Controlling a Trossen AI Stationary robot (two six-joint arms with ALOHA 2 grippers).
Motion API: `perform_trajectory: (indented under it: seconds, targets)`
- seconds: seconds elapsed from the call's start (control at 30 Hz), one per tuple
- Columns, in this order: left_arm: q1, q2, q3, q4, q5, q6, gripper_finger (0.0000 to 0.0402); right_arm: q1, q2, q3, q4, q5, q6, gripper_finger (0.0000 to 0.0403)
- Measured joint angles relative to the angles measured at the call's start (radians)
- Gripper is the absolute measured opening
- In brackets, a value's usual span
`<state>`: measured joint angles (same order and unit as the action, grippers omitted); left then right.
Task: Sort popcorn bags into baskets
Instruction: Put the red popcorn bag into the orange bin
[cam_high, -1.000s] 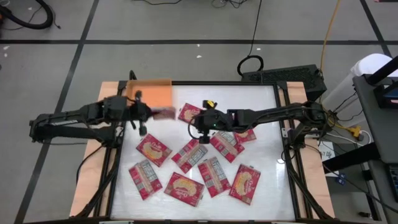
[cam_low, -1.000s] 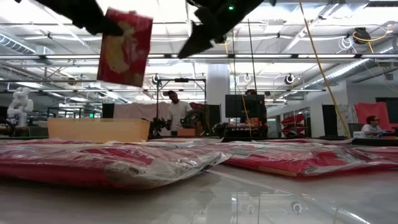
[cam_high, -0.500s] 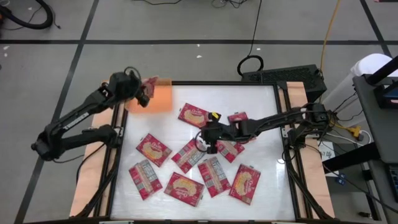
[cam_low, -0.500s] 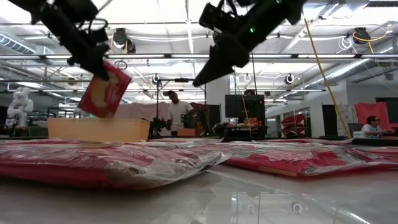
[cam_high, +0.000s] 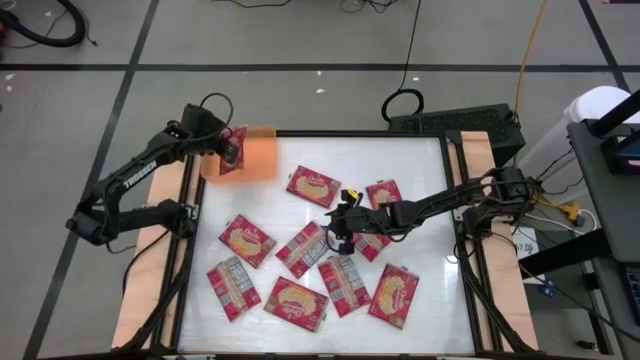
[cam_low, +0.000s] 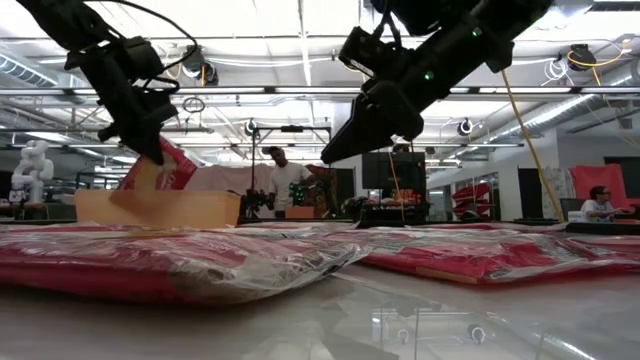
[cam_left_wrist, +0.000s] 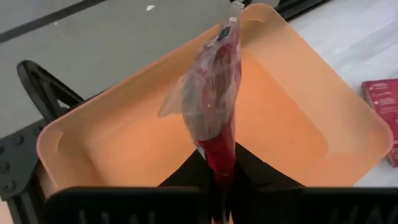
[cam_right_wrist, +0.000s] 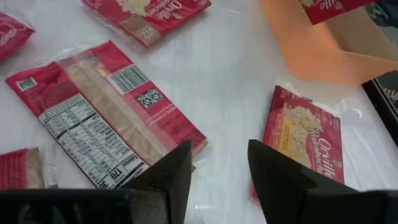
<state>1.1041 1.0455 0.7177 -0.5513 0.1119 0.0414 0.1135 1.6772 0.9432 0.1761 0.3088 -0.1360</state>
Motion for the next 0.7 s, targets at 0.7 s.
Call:
perform_trajectory:
  seconds: [0.7]
  targets:
    - [-0.081, 0.068, 0.0, -0.024, -0.184, 0.048, 0.0171, 0.0, 0.0, 0.0, 0.035, -0.026, 0.001, 0.0148]
